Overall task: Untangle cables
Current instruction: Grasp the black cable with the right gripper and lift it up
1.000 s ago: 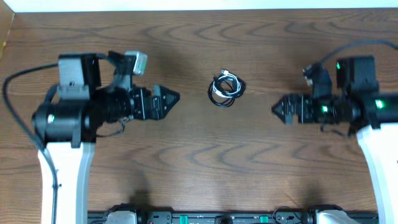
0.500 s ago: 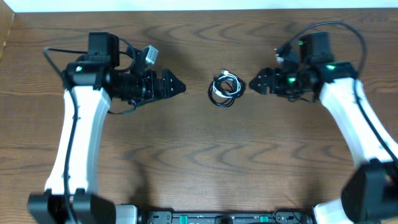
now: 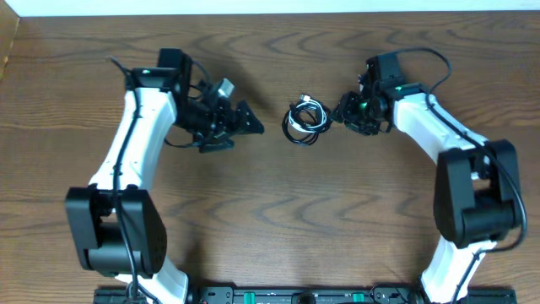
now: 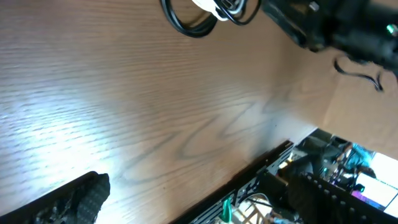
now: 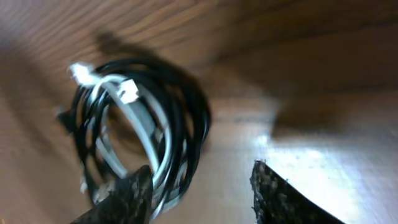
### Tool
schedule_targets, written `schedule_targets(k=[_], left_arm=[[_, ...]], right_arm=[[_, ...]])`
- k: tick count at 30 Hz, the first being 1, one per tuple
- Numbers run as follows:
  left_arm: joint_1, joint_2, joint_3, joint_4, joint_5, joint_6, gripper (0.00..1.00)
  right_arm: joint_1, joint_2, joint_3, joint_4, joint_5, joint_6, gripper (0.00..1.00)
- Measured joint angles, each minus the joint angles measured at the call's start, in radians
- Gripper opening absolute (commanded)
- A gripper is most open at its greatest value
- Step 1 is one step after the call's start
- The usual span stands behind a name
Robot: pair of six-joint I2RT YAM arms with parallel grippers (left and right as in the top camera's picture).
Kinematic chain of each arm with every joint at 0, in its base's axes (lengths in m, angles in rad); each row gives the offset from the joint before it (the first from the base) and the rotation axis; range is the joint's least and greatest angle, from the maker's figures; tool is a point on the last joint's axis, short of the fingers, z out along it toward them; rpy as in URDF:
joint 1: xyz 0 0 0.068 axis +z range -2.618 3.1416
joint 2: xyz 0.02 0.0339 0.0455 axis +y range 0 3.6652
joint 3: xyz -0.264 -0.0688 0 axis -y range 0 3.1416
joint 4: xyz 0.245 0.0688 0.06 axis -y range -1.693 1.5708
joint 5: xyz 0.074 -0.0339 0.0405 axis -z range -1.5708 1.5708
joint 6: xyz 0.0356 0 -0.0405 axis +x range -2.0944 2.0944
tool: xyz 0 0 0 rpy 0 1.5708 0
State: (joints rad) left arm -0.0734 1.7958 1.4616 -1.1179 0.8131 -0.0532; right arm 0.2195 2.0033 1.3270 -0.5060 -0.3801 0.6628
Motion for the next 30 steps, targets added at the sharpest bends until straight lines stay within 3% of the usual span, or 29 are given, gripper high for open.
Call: schedule_targets(k=[6,10,18,30], left_arm=[[-0.044,0.007,0.000,0.045,-0.039,-0.001,0.98],[-0.060,0.007,0.000,0.051,-0.082,-0.002,0.98],[-0.074,0.007,0.000,0.057,-0.107,-0.003,0.98],[-0.074,0.007,0.000,0.068,-0.113,-0.003,0.98]], right_arm=[[0.022,0.056,0.000,0.067,-0.024,0.072,0.46],[0.027,0.057,0.000,0.082,-0.029,0.092,0.25],[0.027,0.057,0.000,0.092,-0.031,0.105,0.02],[0.027,0.058,0.038,0.104,-0.201,0.084,0.02]])
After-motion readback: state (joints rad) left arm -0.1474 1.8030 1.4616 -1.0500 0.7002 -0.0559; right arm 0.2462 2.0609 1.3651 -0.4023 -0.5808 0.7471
